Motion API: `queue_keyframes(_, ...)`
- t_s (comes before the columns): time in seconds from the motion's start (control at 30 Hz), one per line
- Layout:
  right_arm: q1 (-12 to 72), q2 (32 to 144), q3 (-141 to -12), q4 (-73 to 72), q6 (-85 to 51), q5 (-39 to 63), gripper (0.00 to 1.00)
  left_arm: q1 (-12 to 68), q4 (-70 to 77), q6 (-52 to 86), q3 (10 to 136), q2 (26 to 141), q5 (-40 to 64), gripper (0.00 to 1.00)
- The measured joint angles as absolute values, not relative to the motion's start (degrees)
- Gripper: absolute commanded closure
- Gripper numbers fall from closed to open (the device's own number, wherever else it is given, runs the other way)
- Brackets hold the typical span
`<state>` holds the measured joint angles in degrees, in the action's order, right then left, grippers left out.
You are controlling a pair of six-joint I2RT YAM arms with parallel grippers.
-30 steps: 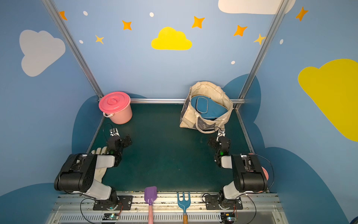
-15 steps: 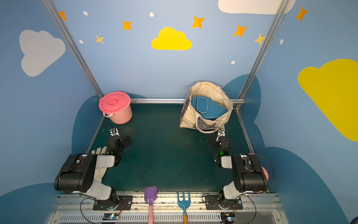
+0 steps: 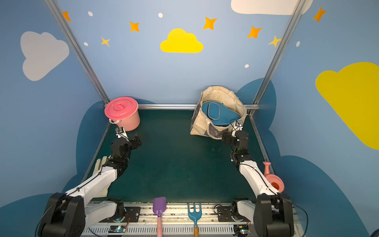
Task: Remove the ping pong set from the canvas bag
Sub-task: Move the canvas bag to the center of the board.
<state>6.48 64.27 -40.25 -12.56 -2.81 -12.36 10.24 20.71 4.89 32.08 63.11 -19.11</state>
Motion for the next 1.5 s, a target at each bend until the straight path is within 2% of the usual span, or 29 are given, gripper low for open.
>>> queue_keyframes(0.13,6.31,61.01,-47.77,-1.83,-3.99,-13.08,0.05,14.76,12.36,2.48,39.66,59.02,-17.54,0.0)
queue_keyframes(0.23,4.6,63.35,-58.94,7.57,-4.8,-12.23,0.05,18.31,5.54,0.38,48.9,61.32,-14.04,0.0)
queue_keyframes(0.4,-1.23,71.46,-77.89,18.81,-5.78,-6.07,0.05,22.44,-3.99,-0.71,70.3,73.41,-6.68,0.0)
queue_keyframes(0.57,-4.71,80.31,-89.27,27.99,-5.15,-0.54,0.05,26.68,-10.79,0.32,89.49,87.02,1.5,0.0)
queue_keyframes(0.8,-9.04,87.09,-90.74,33.28,-4.27,7.11,0.05,31.53,-17.19,4.99,110.1,104.6,12.8,0.0)
queue_keyframes(0.97,-11.05,90.28,-90.98,33.87,-4.03,10.2,0.05,33.82,-16.45,9.1,120.57,116.01,19.97,0.0)
queue_keyframes(1.1,-11.31,92.38,-90.94,33.65,-4.05,11.6,0.05,35.4,-19.57,10.5,134.93,128.62,21.39,0.0)
queue_keyframes(1.23,-11.31,93.21,-90.65,33.23,-3.95,11.92,0.08,36.69,-26.06,10.28,150.08,140.53,18.11,0.0)
queue_keyframes(1.27,-11.31,93.34,-90.61,33.23,-3.84,11.97,0.11,36.95,-27.94,10.15,153.16,142.93,16.58,0.0)
queue_keyframes(1.33,-11.31,93.56,-90.45,33.17,-3.57,12.05,0.32,37.39,-31.11,9.98,156.18,145.77,13.74,0.03)
queue_keyframes(1.4,-11.31,93.67,-90.06,32.91,-3.29,12.1,0.69,37.58,-34.15,9.76,156.38,146.43,10.83,0.12)
queue_keyframes(1.43,-11.31,93.69,-89.91,32.88,-3.18,12.14,0.83,37.56,-35.05,9.65,156.24,146.43,9.87,0.21)
queue_keyframes(1.47,-11.29,93.73,-89.73,32.84,-3.11,12.29,0.97,37.56,-35.4,9.45,156.07,146.28,9.15,0.37)
queue_keyframes(1.5,-11.22,93.78,-89.67,32.84,-3.07,12.64,1.0,37.58,-35.44,9.23,155.57,145.86,8.62,0.56)
